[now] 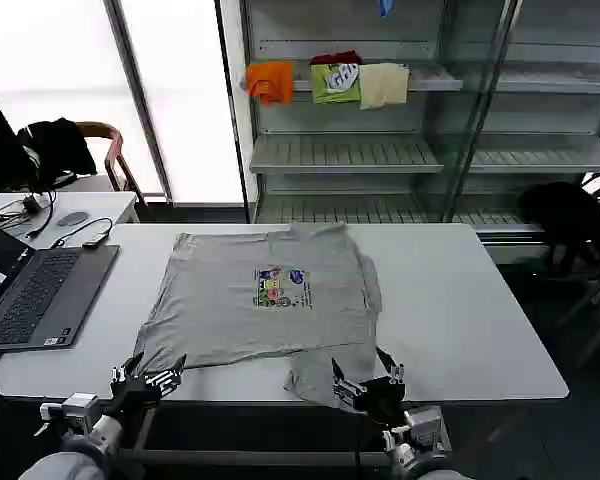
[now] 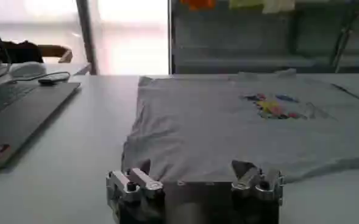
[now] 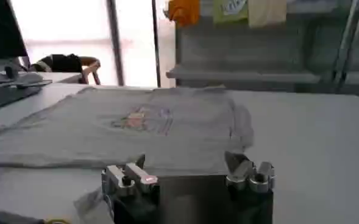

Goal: Fold and organize the clothes.

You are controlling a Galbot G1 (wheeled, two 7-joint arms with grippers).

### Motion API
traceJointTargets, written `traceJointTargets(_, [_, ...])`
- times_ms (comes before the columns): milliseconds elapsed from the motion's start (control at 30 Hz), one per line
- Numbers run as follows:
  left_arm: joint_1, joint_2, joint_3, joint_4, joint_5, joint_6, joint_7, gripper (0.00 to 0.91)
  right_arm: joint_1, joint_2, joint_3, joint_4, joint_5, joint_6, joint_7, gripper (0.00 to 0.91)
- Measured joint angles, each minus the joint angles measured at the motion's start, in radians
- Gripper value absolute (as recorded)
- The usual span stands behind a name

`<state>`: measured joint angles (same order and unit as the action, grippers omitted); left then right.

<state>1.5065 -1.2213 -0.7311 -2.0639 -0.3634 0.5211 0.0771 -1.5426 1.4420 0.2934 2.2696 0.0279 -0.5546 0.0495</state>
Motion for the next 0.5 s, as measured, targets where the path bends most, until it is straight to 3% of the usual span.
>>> traceJointTargets(500, [-0.002, 0.011, -0.035, 0.046, -0.01, -0.033, -0.005, 0.907, -0.028, -0.002, -0.002, -0.023, -0.002, 0.007, 0.033, 0.867])
